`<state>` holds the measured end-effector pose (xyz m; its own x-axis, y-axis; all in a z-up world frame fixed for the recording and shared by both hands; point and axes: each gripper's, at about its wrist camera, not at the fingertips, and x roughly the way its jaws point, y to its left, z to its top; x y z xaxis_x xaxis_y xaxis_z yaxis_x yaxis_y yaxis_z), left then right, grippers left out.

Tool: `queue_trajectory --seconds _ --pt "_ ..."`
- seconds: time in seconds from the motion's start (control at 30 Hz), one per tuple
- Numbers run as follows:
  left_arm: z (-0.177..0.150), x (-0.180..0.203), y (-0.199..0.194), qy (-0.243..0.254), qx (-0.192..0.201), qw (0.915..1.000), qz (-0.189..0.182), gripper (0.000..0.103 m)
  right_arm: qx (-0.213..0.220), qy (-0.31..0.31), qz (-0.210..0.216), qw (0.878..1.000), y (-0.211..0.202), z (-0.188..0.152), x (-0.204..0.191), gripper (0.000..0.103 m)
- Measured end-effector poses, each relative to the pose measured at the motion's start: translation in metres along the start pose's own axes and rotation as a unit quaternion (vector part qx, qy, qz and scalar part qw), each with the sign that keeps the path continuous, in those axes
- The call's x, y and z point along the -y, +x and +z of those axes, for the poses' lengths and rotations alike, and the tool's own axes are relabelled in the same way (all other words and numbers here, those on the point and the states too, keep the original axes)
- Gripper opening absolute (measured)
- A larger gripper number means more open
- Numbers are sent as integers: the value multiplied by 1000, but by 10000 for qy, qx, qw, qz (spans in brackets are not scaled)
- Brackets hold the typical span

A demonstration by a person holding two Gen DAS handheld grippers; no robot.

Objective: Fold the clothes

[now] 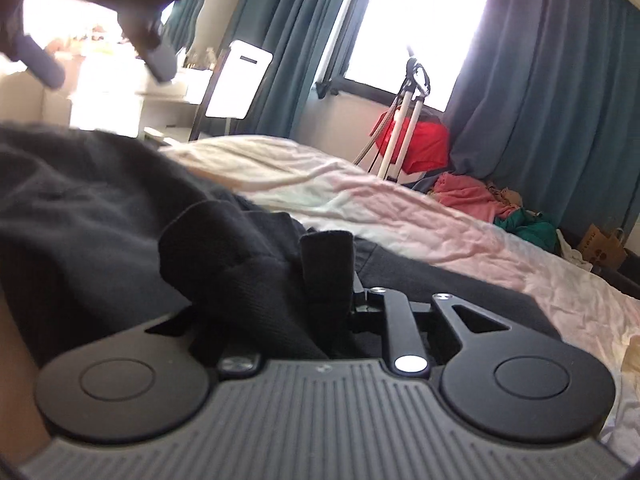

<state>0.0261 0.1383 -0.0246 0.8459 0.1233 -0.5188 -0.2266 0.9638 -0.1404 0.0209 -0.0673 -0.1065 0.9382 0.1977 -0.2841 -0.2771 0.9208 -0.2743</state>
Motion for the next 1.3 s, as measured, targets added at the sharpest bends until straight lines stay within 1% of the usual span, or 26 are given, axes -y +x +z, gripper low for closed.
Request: queue_trajectory --seconds 0.1,0.13,0.17,0.2,0.27,0.33,0.4,0.47,0.5,0.53,0.57,0.6,0.63,0.7,0.77,0.83,0.87,0.9,0.97,1.0,1.03,1.13,1.2,1.27,1.3 --pt "1 -4 -4 -232 231 9992 -209 100 598 -96 361 9975 -24 33 -9 20" --pt "1 -6 -6 -296 312 9988 -248 100 702 -206 519 9960 -29 38 -16 20" --pt "2 -8 -8 -334 372 9984 -267 100 677 -329 710 9946 -30 41 -28 20" --pt "2 -8 -8 -340 388 9983 -270 100 550 -399 872 9939 -27 40 -39 20" --pt "1 -9 -8 -326 386 9983 -277 100 153 -283 975 9947 -12 30 -52 20" --pt "-3 -6 -6 -215 302 9989 -282 100 -243 34 1097 9937 1 20 -53 20" --pt "-8 -2 -2 -53 211 9992 -330 100 -336 209 1210 9919 -1 22 -48 22" --pt "-10 2 1 42 113 9990 -432 100 -403 360 1320 9898 -3 24 -43 27" --pt "-11 4 3 73 63 9988 -487 100 -500 440 1495 9865 -7 25 -37 34" --pt "-13 6 5 105 14 9985 -542 100 -613 521 1701 9821 -12 27 -32 46" --pt "-14 8 5 147 -10 9982 -588 100 -726 602 1907 9771 -16 28 -26 51" --pt "-16 10 5 220 -33 9979 -607 100 -845 736 2073 9718 -23 29 -17 58" --pt "-18 13 6 294 -55 9976 -625 100 -966 884 2226 9661 -30 29 -8 60" --pt "-23 18 6 454 -136 9971 -598 100 -1208 1162 2471 9544 -48 24 9 60" --pt "-27 23 8 604 -257 9962 -574 100 -1307 1341 2433 9517 -63 21 31 60" --pt "-33 27 8 669 -400 9951 -608 100 -1260 1543 2215 9546 -75 20 58 60" --pt "-35 30 9 703 -470 9945 -625 100 -1201 1590 2055 9582 -79 20 71 60" --pt "-39 33 8 763 -503 9938 -640 100 -1133 1622 1883 9620 -82 19 84 60" --pt "-48 43 4 926 -482 9932 -523 100 -1039 1536 1346 9734 -81 15 104 60" --pt "-53 47 2 1007 -472 9927 -465 100 -1064 1530 1026 9771 -76 12 114 60" --pt "-58 52 0 1086 -462 9922 -405 100 -1119 1572 781 9781 -72 8 122 60" --pt "-73 61 2 1258 -496 9906 -213 100 -1141 1976 497 9723 -62 -11 144 60" --pt "-79 62 15 1267 -738 9892 23 100 -1347 2056 368 9686 -46 -22 147 60" --pt "-83 57 30 1114 -1034 9883 128 100 -1564 2060 262 9656 -32 -30 147 60" --pt "-84 55 32 1035 -1069 9888 148 100 -1656 2023 260 9649 -27 -33 144 60"
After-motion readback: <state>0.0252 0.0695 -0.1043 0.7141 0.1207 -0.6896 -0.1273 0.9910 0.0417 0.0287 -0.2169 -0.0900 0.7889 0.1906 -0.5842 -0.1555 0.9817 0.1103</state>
